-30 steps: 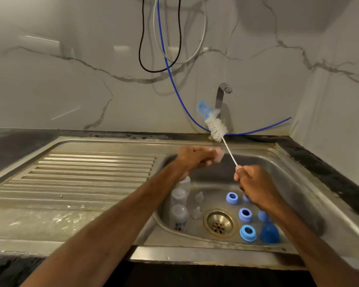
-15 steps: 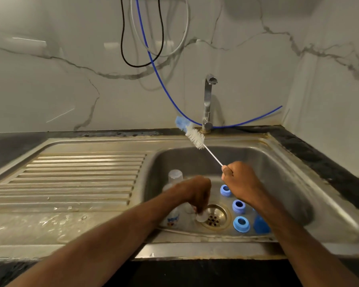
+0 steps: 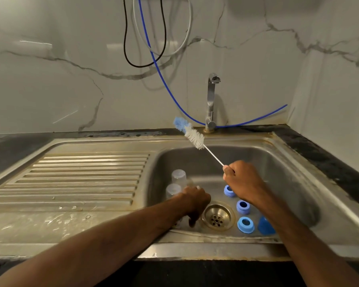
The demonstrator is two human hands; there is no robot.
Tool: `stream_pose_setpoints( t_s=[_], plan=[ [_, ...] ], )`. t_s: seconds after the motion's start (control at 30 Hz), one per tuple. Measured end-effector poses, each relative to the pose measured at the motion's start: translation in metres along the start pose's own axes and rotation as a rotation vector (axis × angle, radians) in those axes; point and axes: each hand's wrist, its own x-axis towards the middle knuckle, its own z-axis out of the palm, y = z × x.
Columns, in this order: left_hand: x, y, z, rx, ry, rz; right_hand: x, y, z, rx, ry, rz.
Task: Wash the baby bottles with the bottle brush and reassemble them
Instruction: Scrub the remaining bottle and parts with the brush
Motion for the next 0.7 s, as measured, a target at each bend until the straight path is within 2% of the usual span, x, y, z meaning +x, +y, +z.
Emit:
stream_pose_setpoints(
  t_s=[0.7],
  plan=[
    [0.0028, -0.0011, -0.0002, -0.066, 0.01, 0.058, -0.0016, -0.005, -0.0039, 0.015, -0.026, 0.024]
  ],
)
